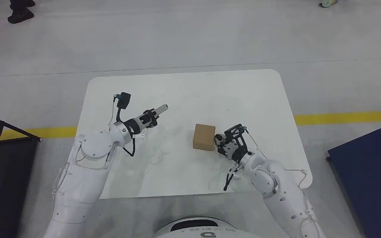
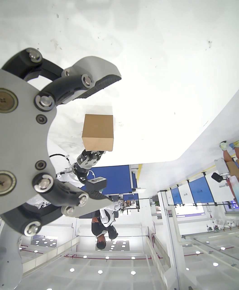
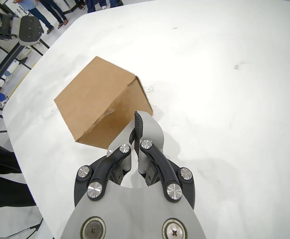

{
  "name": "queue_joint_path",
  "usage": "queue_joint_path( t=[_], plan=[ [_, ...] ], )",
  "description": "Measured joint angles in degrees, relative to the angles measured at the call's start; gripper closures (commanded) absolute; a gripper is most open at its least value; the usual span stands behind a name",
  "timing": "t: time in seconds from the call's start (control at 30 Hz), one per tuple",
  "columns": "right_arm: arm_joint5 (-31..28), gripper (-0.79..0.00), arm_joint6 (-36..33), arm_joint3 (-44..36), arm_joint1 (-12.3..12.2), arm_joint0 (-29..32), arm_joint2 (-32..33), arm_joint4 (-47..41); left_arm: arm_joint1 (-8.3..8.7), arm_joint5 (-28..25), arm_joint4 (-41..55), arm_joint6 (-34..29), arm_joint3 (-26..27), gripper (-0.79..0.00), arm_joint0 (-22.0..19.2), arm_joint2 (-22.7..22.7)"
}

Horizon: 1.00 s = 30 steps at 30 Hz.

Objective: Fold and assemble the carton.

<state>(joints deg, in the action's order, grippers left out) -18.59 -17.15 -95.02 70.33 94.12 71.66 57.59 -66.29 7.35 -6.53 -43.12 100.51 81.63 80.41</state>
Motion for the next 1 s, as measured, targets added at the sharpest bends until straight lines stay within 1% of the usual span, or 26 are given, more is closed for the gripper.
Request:
queue_joint_path(
  t=[0.13,0.23,0.27,0.3,0.33,0.4,0.43,0.53,0.57,0.63,0.67,0.77,0.87,1.0],
  plan=[
    [-0.61,0.000,0.57,-0.35,-0.18,0.52,0.93,-1.95,0.00,0.00,0.00,0.00,0.00,-0.785,0.00,0.00],
    [0.89,0.000,3.35,-0.90,-0.43,2.05,3.52,-3.55,0.00,0.00,0.00,0.00,0.00,-0.785,0.00,0.00],
    [1.34,-0.015,5.05,-1.37,-0.51,2.75,4.54,-3.93,0.00,0.00,0.00,0.00,0.00,-0.785,0.00,0.00],
    [1.74,-0.345,6.64,-1.83,-0.54,3.26,5.29,-4.17,0.00,0.00,0.00,0.00,0.00,-0.785,0.00,0.00],
    [2.38,-0.785,8.62,-2.38,-0.55,3.79,6.04,-4.30,0.00,0.00,0.00,0.00,0.00,-0.785,0.00,0.00],
    [4.18,-0.785,13.36,-3.65,-0.53,5.12,7.27,-3.87,0.00,0.00,0.00,0.00,0.00,-0.785,0.00,0.00],
    [4.66,-0.017,14.64,-3.91,-0.51,5.48,7.43,-3.75,0.00,0.00,0.00,0.00,0.00,-0.784,0.00,0.00],
    [4.84,-0.203,15.12,-3.96,-0.49,5.61,7.41,-3.71,0.00,0.00,0.00,0.00,0.00,-0.784,0.00,0.00],
    [4.80,-0.286,15.02,-3.94,-0.49,5.59,7.40,-3.72,0.00,0.00,0.00,0.00,0.00,-0.784,0.00,0.00],
    [4.78,-0.395,14.99,-3.93,-0.50,5.58,7.39,-3.73,0.00,0.00,0.00,0.00,0.00,-0.784,0.00,0.00],
    [4.78,-0.467,14.99,-3.93,-0.50,5.58,7.39,-3.73,0.00,0.00,0.00,0.00,0.00,-0.784,0.00,0.00],
    [4.78,-0.606,14.99,-3.93,-0.50,5.58,7.39,-3.73,0.00,0.00,0.00,0.00,0.00,-0.784,0.00,0.00],
    [4.78,-0.718,14.99,-3.93,-0.50,5.58,7.40,-3.73,0.00,0.00,0.00,0.00,0.00,-0.784,0.00,0.00],
    [4.78,-0.779,14.99,-3.93,-0.50,5.58,7.40,-3.73,0.00,0.00,0.00,0.00,0.00,-0.785,0.00,0.00]
  ],
)
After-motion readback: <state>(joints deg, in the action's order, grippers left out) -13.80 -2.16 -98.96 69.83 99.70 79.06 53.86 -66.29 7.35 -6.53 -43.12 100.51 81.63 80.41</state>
